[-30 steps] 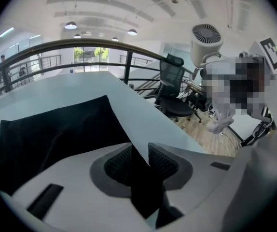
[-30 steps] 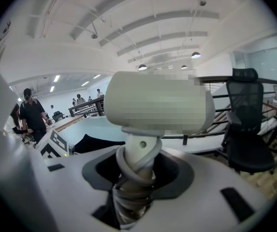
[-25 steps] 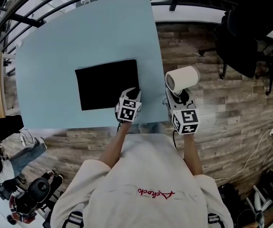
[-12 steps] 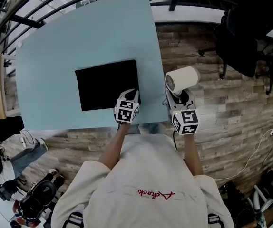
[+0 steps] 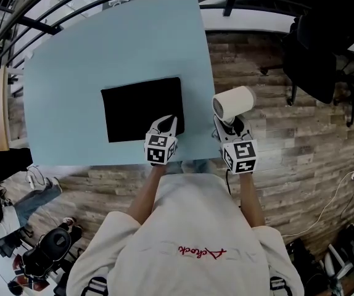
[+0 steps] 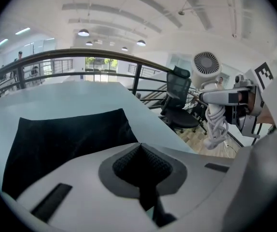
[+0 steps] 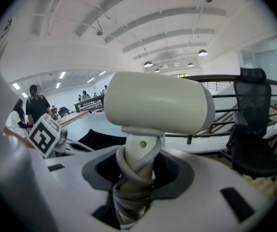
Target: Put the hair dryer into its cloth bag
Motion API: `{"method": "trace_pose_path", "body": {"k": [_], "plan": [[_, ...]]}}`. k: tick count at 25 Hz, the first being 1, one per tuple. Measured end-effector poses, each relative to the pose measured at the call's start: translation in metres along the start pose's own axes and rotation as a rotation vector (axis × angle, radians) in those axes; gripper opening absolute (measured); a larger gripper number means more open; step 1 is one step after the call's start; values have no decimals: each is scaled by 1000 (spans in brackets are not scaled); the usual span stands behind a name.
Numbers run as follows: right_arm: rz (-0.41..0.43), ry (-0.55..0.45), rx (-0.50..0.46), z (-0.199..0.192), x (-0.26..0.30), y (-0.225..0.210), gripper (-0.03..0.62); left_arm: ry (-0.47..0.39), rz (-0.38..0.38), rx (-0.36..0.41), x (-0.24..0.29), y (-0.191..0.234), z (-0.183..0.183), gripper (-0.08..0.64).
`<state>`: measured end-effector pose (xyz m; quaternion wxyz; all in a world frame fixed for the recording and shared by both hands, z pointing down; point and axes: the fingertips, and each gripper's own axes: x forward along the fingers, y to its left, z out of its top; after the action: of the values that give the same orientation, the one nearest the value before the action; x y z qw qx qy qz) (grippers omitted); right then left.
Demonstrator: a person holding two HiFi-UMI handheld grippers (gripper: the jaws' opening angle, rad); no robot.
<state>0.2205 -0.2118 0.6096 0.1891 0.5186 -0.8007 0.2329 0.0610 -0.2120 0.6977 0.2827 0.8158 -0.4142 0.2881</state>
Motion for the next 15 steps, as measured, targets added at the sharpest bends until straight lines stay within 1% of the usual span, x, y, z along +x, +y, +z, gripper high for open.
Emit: {"method": "trace_pose_path", "body": {"k": [4,7,10,15], "plan": [[35,35,-72,-1,9,13,178,-29,17,-16,-11,8,6,9],[79,73,-130,-7,17,24,176,-57,28,-20,-18,12,11,9],[141,134,-204,-17,26,36,176,-86,39,-28,-26,14,15,9],[270,270,-356,-37,42,56,176,-133,52,-27,-37,17,22,9]]}}
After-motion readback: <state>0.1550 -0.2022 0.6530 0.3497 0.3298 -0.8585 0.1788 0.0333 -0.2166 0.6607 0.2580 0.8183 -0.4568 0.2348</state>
